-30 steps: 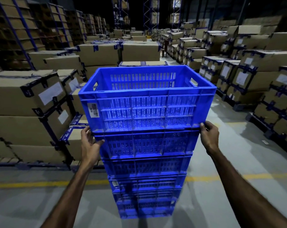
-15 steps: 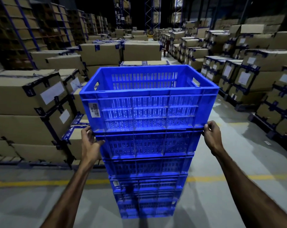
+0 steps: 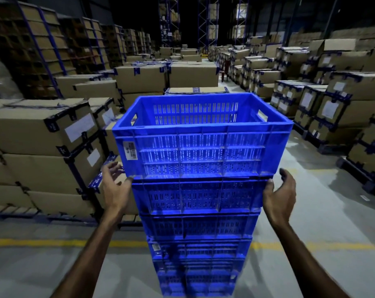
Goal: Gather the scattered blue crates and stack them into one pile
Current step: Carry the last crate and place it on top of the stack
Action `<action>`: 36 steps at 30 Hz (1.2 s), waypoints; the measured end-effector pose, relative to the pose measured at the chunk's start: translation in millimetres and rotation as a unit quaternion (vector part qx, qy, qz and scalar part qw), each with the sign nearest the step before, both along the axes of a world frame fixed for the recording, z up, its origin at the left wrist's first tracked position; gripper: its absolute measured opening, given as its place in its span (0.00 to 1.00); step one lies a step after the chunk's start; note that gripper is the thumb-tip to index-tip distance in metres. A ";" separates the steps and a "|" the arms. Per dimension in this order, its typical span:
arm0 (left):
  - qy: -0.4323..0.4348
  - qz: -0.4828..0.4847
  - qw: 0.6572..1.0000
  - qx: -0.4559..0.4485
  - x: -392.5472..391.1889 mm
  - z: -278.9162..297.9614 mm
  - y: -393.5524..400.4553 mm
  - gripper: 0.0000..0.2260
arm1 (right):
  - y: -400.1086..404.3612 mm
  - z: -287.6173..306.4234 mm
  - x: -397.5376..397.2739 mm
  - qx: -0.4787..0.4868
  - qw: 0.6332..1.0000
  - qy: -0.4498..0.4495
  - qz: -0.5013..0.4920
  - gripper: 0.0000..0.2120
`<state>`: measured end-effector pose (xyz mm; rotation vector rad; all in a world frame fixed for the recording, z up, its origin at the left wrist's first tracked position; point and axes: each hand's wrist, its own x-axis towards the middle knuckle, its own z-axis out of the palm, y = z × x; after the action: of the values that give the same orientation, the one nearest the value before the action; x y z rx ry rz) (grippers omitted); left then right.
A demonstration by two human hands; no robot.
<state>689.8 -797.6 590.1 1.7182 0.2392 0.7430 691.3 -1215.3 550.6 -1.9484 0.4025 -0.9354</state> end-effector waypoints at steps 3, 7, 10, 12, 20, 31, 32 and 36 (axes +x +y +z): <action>-0.076 0.130 0.983 0.101 -4.4 20.6 -3.8 0.12 | 19.3 10.8 -11.8 -0.113 0.988 -0.097 -0.040 0.13; -0.181 0.105 0.927 0.310 9.1 73.9 -10.6 0.03 | 50.0 50.0 -8.6 -0.260 0.946 -0.184 0.049 0.08; -0.223 0.015 0.887 0.404 31.8 127.7 -25.6 0.01 | 75.9 99.4 -2.5 -0.319 0.907 -0.250 0.111 0.05; -0.218 -0.036 0.864 0.453 50.9 160.4 -38.0 0.03 | 91.5 133.2 5.3 -0.349 0.889 -0.253 0.155 0.04; -0.021 -0.196 0.771 0.605 201.7 248.3 -91.6 0.18 | 130.2 221.1 83.4 -0.455 0.789 0.129 0.393 0.24; 0.148 -0.277 0.646 0.696 369.2 208.6 -131.2 0.31 | 152.2 226.8 129.6 -0.427 0.700 0.327 0.469 0.27; 0.149 -0.287 0.655 0.683 374.4 201.9 -132.3 0.30 | 152.2 227.2 129.0 -0.418 0.701 0.328 0.475 0.26; 0.108 -0.285 0.674 0.673 383.5 189.4 -129.5 0.25 | 154.0 230.5 128.8 -0.415 0.700 0.339 0.471 0.26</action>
<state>1073.2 -927.1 779.5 3.0414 -0.9302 0.1195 820.1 -1061.3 781.1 -2.7770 -0.7663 0.4368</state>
